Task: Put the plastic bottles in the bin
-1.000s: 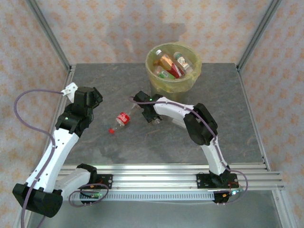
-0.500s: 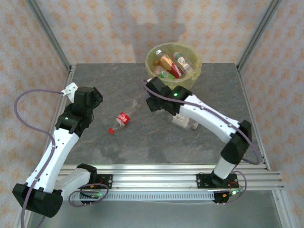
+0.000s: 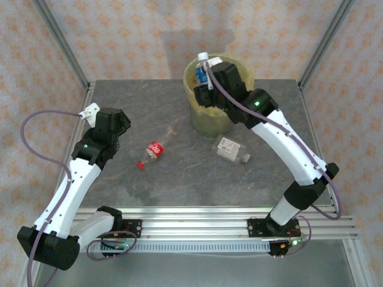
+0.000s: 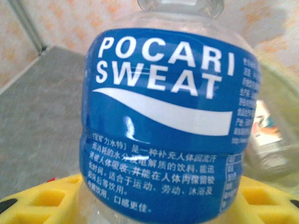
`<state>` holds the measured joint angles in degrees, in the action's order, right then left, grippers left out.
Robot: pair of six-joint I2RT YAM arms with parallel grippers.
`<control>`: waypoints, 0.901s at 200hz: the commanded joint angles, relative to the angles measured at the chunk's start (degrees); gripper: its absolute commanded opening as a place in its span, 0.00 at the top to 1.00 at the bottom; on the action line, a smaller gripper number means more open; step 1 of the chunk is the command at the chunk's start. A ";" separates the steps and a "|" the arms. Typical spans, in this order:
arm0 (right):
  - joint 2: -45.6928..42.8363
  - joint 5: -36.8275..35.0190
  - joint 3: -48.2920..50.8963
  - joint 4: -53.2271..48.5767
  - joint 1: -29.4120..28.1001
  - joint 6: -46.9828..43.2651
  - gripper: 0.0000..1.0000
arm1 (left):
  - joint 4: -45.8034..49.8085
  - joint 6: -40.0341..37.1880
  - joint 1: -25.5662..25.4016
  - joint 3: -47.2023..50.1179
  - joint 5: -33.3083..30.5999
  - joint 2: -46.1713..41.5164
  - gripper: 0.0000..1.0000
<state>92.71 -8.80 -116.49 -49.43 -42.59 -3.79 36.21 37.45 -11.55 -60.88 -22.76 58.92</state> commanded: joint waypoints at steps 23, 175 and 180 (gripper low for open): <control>5.38 -1.26 -6.91 2.12 5.44 -1.25 0.61 | 1.85 -2.68 0.65 -5.05 -0.11 3.75 0.00; 29.63 3.12 -33.21 -17.40 16.07 -0.66 0.57 | 2.73 -5.38 0.87 -8.83 -0.49 9.87 0.00; 29.80 3.31 -33.27 -17.57 16.21 -1.02 0.57 | 2.78 -5.37 0.83 -8.82 -0.48 9.95 0.00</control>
<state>121.80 -7.07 -147.50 -64.07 -27.57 -4.16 37.10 32.88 -11.44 -68.34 -22.74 68.31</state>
